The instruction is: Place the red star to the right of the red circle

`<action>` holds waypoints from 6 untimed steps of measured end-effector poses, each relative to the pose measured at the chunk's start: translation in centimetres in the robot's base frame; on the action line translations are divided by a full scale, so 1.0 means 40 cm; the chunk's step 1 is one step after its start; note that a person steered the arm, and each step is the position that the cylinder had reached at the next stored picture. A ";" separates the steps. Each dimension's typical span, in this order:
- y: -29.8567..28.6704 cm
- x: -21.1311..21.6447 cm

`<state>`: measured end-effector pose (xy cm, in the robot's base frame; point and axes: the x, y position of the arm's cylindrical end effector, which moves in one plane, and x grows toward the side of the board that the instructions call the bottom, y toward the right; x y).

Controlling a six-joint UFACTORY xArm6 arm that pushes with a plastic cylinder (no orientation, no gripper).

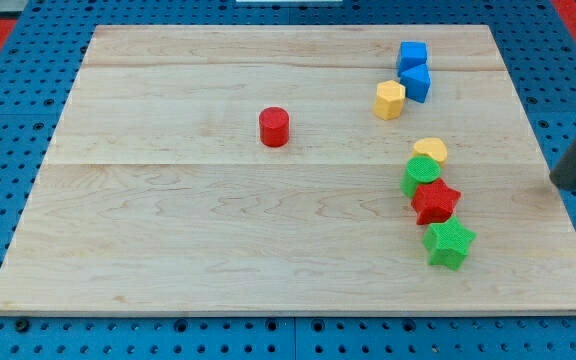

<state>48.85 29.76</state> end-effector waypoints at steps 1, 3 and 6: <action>-0.149 0.049; -0.476 0.060; -0.622 -0.145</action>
